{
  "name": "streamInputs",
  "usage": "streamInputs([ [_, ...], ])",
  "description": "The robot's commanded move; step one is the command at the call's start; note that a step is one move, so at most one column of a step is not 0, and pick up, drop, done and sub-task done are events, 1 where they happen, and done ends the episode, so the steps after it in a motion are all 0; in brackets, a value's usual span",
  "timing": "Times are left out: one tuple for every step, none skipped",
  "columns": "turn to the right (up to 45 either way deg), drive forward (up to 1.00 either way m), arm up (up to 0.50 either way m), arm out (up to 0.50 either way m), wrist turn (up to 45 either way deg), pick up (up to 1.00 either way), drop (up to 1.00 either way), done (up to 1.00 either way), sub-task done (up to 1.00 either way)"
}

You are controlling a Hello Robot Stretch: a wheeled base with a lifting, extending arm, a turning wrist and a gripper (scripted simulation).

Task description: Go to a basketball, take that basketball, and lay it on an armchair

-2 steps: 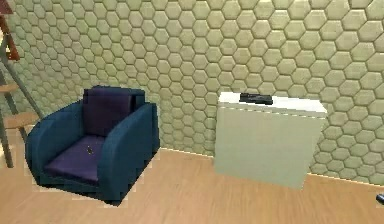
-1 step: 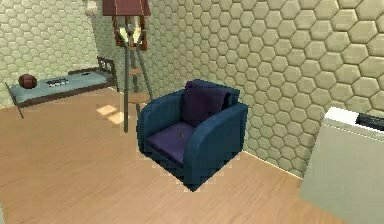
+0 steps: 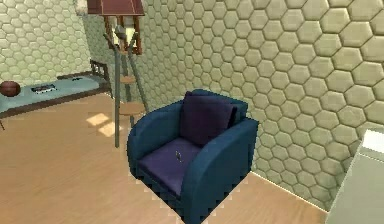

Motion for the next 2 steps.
streamInputs([
  [-45.0,0.0,0.0,0.0,0.0,0.0,0.0,0.0,0.0],
  [0.0,1.0,0.0,0.0,0.0,0.0,0.0,0.0,0.0],
])
